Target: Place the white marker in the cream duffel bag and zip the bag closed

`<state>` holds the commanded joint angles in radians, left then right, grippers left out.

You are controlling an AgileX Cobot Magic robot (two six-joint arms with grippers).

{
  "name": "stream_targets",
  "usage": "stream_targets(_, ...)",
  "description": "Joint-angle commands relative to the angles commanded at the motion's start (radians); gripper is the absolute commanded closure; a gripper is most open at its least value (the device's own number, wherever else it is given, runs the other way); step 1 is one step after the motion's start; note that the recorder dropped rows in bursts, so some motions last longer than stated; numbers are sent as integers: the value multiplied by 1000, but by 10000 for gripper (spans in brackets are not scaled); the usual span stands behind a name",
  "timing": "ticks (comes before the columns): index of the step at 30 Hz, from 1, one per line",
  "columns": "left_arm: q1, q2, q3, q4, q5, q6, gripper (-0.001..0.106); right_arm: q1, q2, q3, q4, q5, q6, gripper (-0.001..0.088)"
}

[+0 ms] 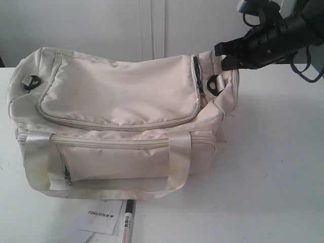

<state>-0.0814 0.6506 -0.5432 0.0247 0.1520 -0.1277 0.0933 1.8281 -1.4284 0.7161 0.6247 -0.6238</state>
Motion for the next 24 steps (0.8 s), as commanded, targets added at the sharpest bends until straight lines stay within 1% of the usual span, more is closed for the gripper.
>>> stream_targets(5, -1, 55, -47, 0, 39, 54, 1053, 0, 0, 0, 0, 0, 0, 868)
stream_targets(7, -1, 73, -65, 0, 56, 56, 1053, 0, 0, 0, 0, 0, 0, 868)
stream_targets(10, -9, 103, -77, 0, 60, 83, 1053, 0, 0, 0, 0, 0, 0, 868)
stream_targets(13, -32, 130, -91, 0, 67, 109, 1053, 0, 0, 0, 0, -2, 0, 868)
stream_targets(17, -77, 181, -120, 0, 102, 137, 1053, 0, 0, 0, 0, -2, 0, 868)
stream_targets(24, -157, 256, -160, 0, 111, 152, 1053, 0, 0, 0, 0, 0, 0, 868)
